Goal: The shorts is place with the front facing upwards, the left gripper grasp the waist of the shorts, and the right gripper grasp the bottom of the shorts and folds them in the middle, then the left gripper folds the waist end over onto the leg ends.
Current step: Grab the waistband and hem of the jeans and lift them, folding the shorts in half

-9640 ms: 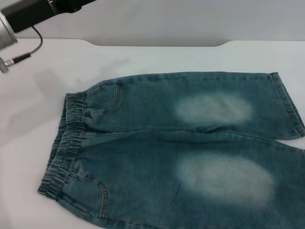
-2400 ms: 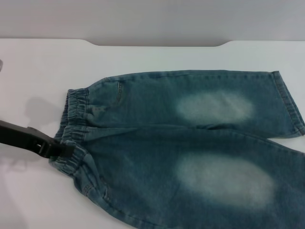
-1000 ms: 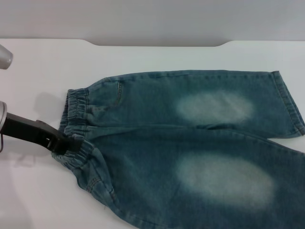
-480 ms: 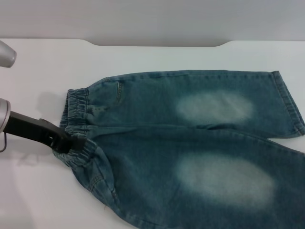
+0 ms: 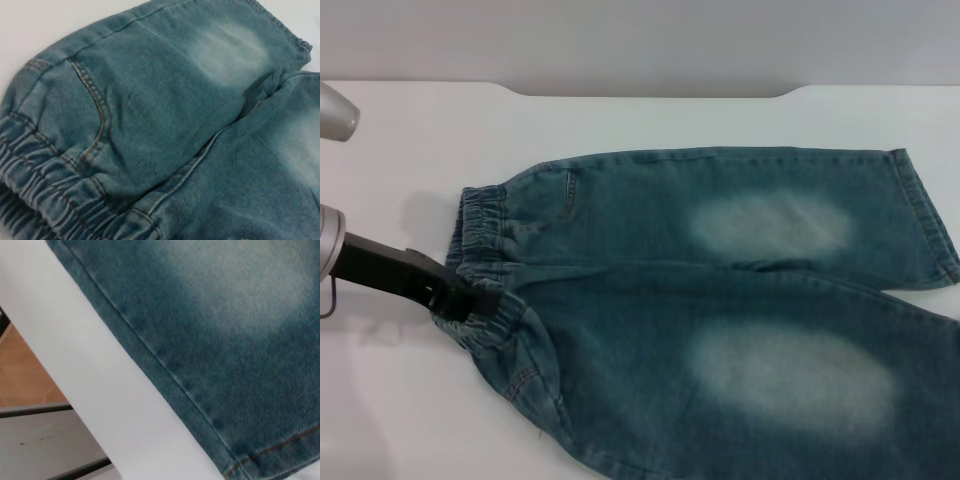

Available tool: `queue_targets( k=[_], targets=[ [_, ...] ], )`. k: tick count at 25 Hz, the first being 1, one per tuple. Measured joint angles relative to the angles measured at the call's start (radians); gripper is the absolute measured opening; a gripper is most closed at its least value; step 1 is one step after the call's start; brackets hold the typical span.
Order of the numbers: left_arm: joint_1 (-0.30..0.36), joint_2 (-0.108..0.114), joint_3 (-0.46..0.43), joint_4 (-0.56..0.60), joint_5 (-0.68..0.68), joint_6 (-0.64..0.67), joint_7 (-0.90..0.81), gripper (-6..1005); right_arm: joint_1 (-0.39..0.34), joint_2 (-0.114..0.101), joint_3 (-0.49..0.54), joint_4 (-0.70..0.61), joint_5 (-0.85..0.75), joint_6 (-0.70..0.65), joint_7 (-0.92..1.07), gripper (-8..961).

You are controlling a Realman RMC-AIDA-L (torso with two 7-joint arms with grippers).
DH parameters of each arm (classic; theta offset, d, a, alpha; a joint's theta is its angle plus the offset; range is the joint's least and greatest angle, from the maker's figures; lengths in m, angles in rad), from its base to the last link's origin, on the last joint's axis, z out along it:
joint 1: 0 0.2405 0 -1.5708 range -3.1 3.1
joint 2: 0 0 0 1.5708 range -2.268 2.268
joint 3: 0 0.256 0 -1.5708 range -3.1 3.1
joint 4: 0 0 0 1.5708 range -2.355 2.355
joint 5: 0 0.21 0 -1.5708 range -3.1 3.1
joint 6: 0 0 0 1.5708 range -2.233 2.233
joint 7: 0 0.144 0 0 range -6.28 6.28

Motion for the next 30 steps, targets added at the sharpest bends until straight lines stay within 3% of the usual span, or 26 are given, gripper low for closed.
queue_targets(
  k=[14, 30],
  targets=[
    [-0.011, -0.011, 0.000, 0.000, 0.024, -0.005, 0.000, 38, 0.009, 0.004, -0.002, 0.002, -0.048, 0.016, -0.001, 456],
    [-0.012, -0.005, -0.008, 0.003, 0.025, 0.000, 0.000, 38, 0.030, 0.009, -0.011, 0.017, -0.043, 0.028, -0.003, 455]
  ],
)
